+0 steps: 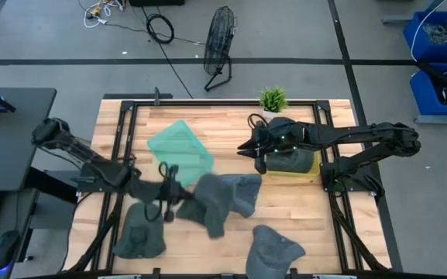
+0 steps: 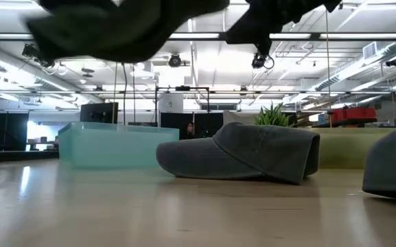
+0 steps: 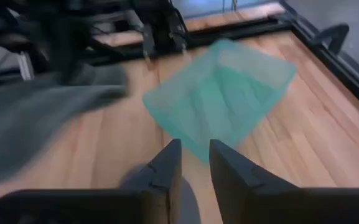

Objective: Pick & Place hat
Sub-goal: Put the right black cap into the yellow bin

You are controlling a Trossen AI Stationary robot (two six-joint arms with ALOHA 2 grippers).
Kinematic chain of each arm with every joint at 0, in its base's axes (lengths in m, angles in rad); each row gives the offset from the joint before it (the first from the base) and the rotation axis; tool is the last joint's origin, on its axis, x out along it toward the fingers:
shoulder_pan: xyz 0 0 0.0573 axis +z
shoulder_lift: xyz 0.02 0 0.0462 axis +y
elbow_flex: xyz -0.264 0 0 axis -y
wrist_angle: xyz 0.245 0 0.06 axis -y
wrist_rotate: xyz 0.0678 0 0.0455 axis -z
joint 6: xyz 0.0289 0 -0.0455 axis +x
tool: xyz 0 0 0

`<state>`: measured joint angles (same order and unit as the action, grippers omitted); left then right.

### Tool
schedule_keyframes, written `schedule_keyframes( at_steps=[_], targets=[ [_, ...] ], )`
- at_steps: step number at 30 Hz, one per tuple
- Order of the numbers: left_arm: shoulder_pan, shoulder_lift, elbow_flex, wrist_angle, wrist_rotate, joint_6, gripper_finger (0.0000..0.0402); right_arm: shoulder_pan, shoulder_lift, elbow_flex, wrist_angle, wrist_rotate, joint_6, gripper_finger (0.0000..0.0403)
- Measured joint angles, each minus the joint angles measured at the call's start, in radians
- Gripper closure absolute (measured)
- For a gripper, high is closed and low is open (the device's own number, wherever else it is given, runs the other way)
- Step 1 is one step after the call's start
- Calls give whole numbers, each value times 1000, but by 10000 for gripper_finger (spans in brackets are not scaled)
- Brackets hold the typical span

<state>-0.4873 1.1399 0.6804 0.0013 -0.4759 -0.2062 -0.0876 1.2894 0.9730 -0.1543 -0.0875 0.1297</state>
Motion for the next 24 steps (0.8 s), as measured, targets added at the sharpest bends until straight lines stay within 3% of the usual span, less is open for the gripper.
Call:
schedule_keyframes(
  at_steps=[4,12,17,24],
  targets=[
    [155,-16,0,-71,-14,125,388,4,0,0,21,7,-77,293],
    [419,17,0,-25,-11,384,387,4,1,0,66,191,-283,228],
    [518,30,2,77,22,459,386,3,64,1,275,151,-372,207],
    [585,51,0,121,83,455,386,4,261,1,543,114,-498,204]
  ],
)
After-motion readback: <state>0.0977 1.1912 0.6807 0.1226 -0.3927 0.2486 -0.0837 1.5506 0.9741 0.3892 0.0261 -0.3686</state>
